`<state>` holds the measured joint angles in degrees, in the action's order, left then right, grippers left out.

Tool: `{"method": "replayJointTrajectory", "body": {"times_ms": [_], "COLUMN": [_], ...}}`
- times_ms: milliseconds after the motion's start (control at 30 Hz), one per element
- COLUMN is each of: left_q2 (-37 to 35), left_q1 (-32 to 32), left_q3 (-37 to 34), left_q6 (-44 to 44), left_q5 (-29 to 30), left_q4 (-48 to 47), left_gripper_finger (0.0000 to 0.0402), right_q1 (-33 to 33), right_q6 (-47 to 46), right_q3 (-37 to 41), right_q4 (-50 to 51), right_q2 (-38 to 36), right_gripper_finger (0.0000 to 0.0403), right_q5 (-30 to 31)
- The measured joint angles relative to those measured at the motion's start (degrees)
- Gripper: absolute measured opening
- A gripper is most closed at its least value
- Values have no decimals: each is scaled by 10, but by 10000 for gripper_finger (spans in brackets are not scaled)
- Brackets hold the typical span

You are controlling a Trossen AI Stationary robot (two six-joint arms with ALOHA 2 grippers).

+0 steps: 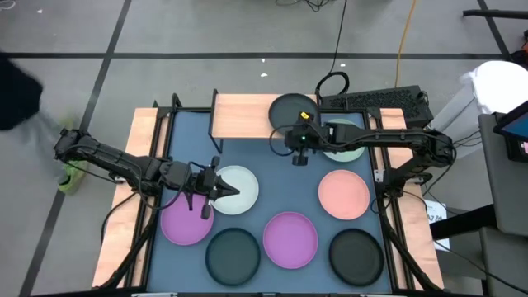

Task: Place and stack plates onto a shelf
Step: Put the blue plate on the shelf

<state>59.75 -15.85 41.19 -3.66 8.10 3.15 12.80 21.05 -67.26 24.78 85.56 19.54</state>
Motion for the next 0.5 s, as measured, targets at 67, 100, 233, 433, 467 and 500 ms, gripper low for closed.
{"method": "replayJointTrajectory", "body": {"times_ms": [67, 100, 233, 433, 467, 500], "left_q2": [0, 0, 0, 0, 0, 0], "left_q1": [0, 0, 0, -1, -2, -4], "left_q3": [0, 0, 0, 0, 0, 0], "left_q6": [0, 0, -5, -28, -31, -35], "left_q5": [0, 0, 0, 0, 0, 0], "left_q4": [-3, -6, -11, -16, -17, -17], "left_gripper_finger": [4, 4, 4, 4, 4, 4], "right_q1": [-8, -14, -39, -97, -110, -124], "right_q6": [-3, -3, -11, -94, -110, -127], "right_q3": [0, 0, 0, 1, 5, 14], "right_q4": [-4, -9, -18, 3, 3, -4], "right_q2": [-11, -18, -53, -110, -120, -129], "right_gripper_finger": [119, 125, 144, 153, 153, 153], "right_q5": [1, 1, 1, -33, -44, -48]}}
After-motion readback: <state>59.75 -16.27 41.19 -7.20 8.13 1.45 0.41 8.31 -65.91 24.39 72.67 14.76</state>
